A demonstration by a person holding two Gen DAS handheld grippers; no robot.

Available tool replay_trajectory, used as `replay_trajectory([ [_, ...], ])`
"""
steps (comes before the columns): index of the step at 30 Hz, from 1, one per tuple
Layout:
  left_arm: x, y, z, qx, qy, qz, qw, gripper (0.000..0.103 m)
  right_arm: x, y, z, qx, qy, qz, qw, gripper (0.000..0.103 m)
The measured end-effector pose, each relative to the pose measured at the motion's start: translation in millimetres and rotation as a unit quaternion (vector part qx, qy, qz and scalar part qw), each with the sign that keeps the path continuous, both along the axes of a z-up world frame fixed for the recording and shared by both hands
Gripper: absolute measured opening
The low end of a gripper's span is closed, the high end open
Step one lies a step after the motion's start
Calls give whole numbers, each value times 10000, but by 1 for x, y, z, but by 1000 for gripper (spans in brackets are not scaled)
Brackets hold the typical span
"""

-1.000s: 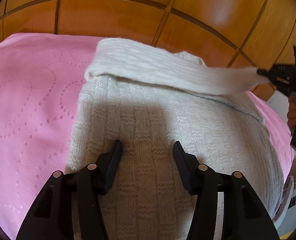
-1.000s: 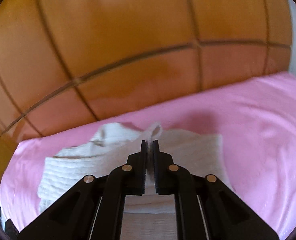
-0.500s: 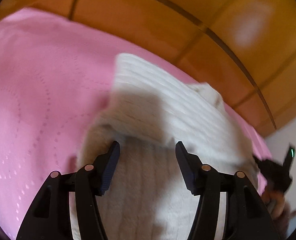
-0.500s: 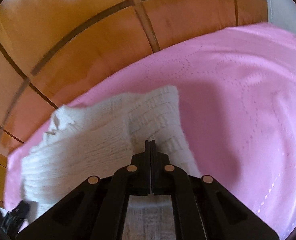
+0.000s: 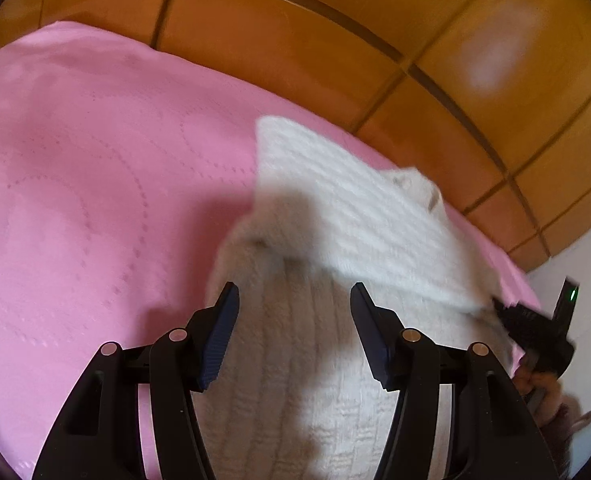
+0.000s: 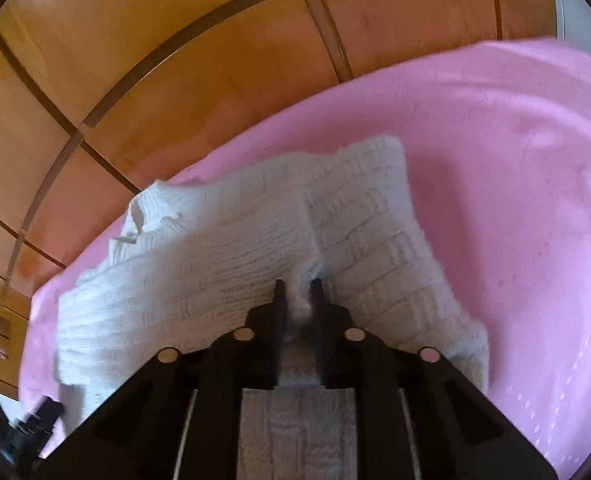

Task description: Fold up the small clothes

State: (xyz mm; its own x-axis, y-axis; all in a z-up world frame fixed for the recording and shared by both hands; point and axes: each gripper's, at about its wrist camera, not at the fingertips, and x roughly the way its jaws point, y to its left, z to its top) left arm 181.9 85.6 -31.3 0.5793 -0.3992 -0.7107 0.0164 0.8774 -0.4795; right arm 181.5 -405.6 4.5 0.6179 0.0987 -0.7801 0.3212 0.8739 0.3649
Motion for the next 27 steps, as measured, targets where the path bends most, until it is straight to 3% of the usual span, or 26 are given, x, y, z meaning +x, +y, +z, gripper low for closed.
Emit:
replay_trajectory([
  [2,9,14,4,-144,20,158,9998,57,-2,0,1,-296,16,-23,9996,6],
  [6,44,29,1,-566,267,261,9977,61,-3,1,-5,-417,55,121,9990,6],
  [15,123,29,-34,-1237,867,270,9882,60,-8,-6,-13,-263,-154,80,9995,7],
  [17,133,22,-37,-1251,833,200,9884,24,-7,-4,-12,-314,-153,82,9994,8],
  [19,133,15,-31,-1083,588,125,9923,14,-4,-2,-11,-384,-131,80,9991,8],
  [21,125,6,-18,-649,259,155,9974,12,-3,2,-8,-555,-94,86,9984,9],
  [23,118,-9,-12,271,9,123,9996,12,-2,7,-4,-801,-37,59,9968,12],
  [25,115,-29,-18,1220,37,26,9925,15,-2,11,2,-1069,-30,-27,9943,31],
  [27,109,-37,-16,1605,-37,123,9869,20,-8,20,14,-1353,-210,-64,9906,39],
])
